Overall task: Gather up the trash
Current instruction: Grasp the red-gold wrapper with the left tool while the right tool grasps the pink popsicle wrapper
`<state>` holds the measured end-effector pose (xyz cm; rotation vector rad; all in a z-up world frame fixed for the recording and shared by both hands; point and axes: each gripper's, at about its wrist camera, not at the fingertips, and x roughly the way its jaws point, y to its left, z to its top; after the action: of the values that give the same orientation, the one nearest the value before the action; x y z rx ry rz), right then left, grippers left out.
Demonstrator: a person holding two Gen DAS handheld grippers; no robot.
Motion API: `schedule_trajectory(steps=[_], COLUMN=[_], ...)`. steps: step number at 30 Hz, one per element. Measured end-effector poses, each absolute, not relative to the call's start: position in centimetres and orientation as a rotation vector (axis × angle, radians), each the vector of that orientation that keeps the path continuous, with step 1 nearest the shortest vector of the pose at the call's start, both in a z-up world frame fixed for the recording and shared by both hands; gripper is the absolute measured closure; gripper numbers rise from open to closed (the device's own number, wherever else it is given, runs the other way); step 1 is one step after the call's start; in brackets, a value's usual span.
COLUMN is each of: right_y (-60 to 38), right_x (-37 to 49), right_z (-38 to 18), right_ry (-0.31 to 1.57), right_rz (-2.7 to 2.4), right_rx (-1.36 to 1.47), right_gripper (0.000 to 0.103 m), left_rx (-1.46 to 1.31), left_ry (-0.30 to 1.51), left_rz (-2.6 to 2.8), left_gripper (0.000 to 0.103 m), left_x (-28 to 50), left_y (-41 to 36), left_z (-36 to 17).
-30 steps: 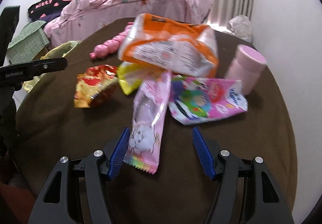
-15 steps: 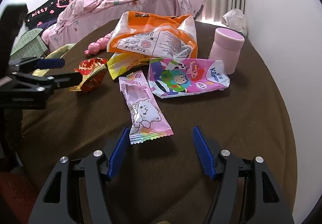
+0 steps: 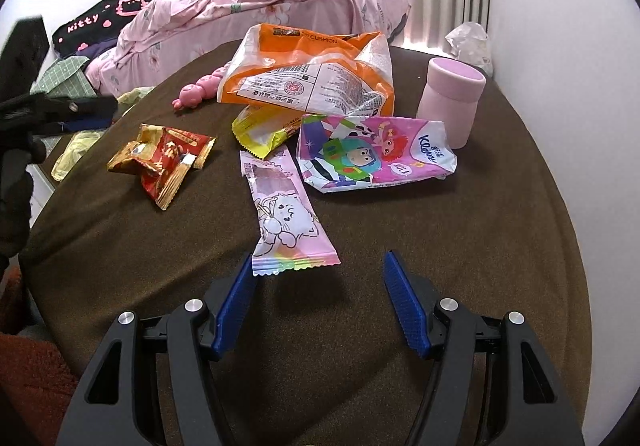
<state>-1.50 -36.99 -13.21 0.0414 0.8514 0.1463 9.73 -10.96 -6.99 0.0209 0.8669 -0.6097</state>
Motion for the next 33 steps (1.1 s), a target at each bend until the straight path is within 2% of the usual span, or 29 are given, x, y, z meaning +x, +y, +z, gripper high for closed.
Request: schedule_trajectory(steps=[4,8,13,17,21,22,23,24,27,33], right_y=[-36.9,-36.7,-36.4,-36.8,-37.1,-37.2,-37.1,-36.9,-36.1,-36.7], right_x=[-1.7,-2.8,-5.1,-3.3,0.1,0.8,1.3,1.6,0.7,-1.8], right_z=[-13.2,-12.9,-10.2,-9.1,-9.7,-10.2,-10.6,-11.1,-11.1,-10.9], right_ry=[0.852,0.874,0.789,0.769,0.811,0.829,0.852,0.877,0.866,0.859], right_rz=[0.156,0.224,0.323,0.289,0.295,0.299,0.3,0.291,0.293,0.278], right_rx=[0.042,0.052,0.069,0.07,0.104,0.11,0.114,0.102,0.048,0.107], right_gripper=[0.041,0.041,0.041,0.043,0.05,0.062,0.079,0.084,0.092,0.094], left_rx=[0.237,0.176,0.133,0.125,0.156,0.161,0.174,0.189,0.248,0.321], left_ry=[0.817,0.949,0.969,0.943,0.887,0.881,0.875,0.872,0.863,0.897], left_rz=[-0.674,-0.706,-0.787,-0.797,-0.75,-0.747,-0.741,-0.738,-0.749,-0.786], left_gripper=[0.023,0.029,0.029,0.029,0.029,0.029,0.029,0.029,0.029,0.029], left_x=[9.6,10.9,8.1,6.4,6.2,6.3,6.4,6.6,6.7,7.8], left_y=[-14.5,-15.1,-14.3,-13.9,-13.2,-13.1,-13.1,-13.2,-13.6,-15.5], left_z=[-7.8,-9.8,-9.7,-9.0,-7.7,-7.6,-7.4,-7.4,-7.4,-9.1])
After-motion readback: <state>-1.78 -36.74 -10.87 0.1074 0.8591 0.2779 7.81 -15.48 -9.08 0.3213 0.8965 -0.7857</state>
